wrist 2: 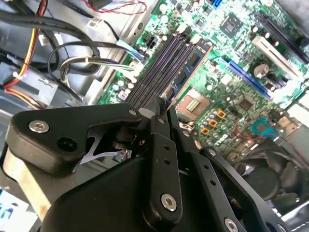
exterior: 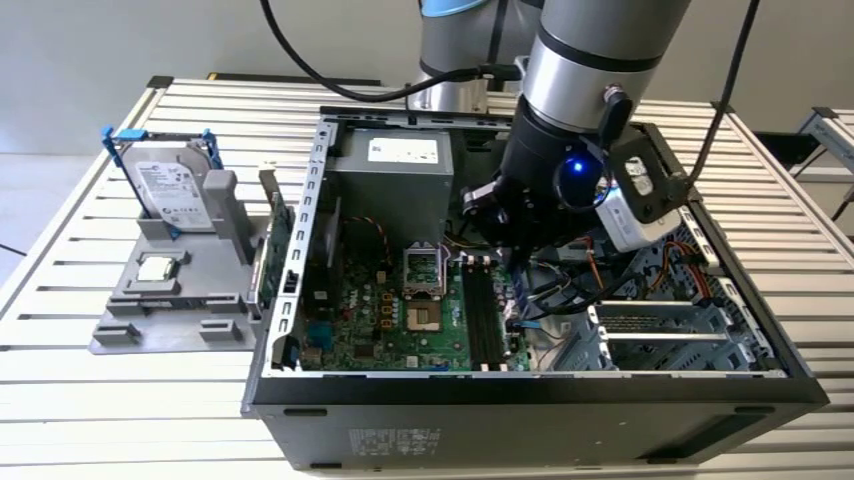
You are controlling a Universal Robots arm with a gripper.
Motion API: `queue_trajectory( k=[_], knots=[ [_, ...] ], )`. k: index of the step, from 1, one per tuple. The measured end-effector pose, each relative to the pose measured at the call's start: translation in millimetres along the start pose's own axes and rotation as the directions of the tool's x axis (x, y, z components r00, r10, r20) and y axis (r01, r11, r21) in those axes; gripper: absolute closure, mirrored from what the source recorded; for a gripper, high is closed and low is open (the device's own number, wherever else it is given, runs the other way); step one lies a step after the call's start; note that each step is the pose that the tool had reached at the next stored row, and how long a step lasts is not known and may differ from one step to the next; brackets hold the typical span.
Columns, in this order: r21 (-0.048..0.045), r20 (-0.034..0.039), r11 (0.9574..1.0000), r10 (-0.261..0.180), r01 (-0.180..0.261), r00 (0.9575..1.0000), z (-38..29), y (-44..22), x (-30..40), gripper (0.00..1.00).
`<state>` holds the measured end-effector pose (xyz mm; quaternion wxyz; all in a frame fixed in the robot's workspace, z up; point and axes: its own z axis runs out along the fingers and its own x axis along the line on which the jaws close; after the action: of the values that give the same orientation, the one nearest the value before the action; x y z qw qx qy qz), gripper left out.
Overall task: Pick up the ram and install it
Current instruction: 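Insert the ram into the slot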
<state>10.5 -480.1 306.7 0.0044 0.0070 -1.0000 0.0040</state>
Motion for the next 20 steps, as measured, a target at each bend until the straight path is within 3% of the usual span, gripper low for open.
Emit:
queue_trajectory(
  k=[6, 20],
  knots=[
    [-0.0005, 0.0002, 0.9967, 0.082, -0.082, 0.9967, 3.4, 0.0, 0.0, 1.00],
    [-0.0003, 0.0075, 0.9988, 0.050, -0.050, 0.9987, 9.7, 0.3, -0.1, 1.00]
  ],
)
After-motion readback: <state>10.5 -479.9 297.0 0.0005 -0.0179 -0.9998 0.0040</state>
